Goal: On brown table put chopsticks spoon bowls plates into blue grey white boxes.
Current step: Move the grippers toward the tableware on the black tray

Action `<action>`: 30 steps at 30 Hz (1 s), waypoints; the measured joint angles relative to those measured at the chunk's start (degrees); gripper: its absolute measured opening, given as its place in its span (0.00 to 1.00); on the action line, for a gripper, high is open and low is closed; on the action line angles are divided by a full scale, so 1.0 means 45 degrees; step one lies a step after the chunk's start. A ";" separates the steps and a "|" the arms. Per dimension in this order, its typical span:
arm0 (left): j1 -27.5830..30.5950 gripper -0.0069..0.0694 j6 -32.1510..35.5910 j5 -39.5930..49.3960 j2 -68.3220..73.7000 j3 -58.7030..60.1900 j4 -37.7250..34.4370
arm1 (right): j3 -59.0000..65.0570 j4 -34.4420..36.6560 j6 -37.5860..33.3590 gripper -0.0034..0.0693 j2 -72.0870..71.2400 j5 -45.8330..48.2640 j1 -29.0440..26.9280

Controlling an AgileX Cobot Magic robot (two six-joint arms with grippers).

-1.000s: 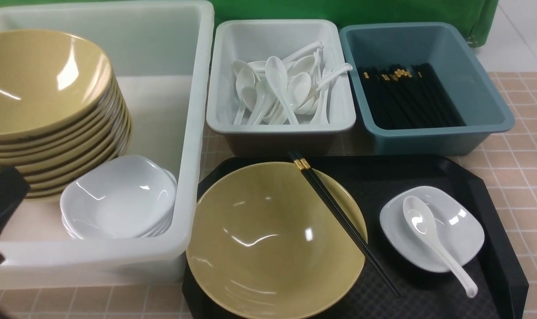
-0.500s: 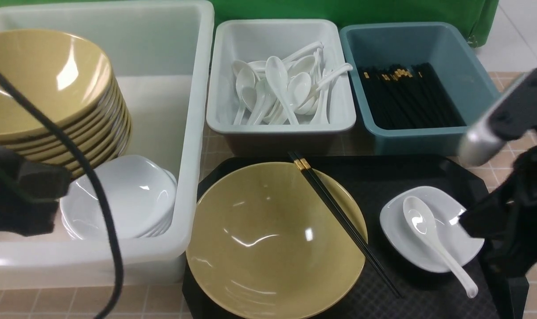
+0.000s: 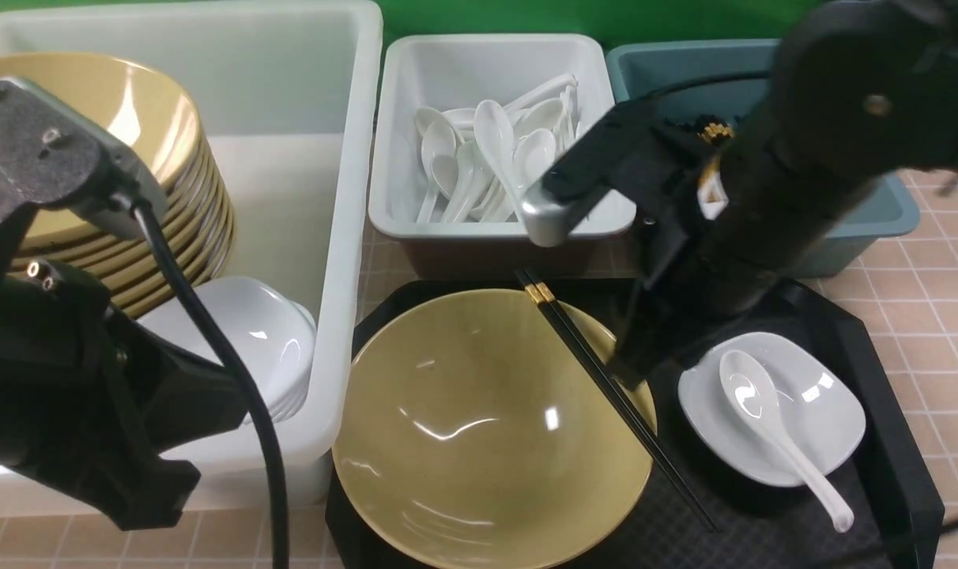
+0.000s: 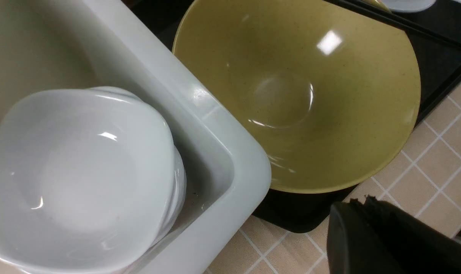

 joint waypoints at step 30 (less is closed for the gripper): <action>0.0000 0.09 0.1115 -0.1724 0.0000 0.1244 0.0000 | -0.1897 0.0024 0.0523 0.43 0.3581 0.0428 0.0000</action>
